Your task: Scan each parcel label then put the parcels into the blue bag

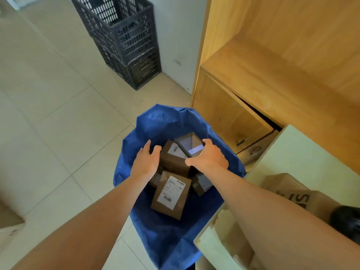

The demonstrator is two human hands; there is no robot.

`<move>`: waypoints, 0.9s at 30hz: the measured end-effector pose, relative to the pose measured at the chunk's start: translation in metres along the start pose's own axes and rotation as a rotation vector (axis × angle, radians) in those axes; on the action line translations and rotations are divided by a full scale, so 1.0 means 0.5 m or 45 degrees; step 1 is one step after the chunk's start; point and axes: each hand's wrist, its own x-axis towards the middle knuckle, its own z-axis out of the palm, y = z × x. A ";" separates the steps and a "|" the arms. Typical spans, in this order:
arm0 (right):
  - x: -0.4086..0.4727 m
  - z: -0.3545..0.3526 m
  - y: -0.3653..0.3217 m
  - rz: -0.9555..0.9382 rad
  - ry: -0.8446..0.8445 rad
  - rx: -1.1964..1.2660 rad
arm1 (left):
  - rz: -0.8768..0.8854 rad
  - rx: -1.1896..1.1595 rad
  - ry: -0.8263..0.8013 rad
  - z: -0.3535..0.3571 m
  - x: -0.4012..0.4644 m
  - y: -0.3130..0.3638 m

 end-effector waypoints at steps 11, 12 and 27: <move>-0.192 -0.245 0.077 -0.146 0.249 -0.130 | 0.326 0.023 -0.096 -0.005 -0.205 0.230; -0.214 -0.268 0.084 -0.149 0.272 -0.139 | 0.335 0.031 -0.092 -0.009 -0.228 0.243; -0.660 -0.461 0.315 -0.418 0.582 -0.387 | 0.861 -0.086 -0.130 -0.038 -0.715 0.288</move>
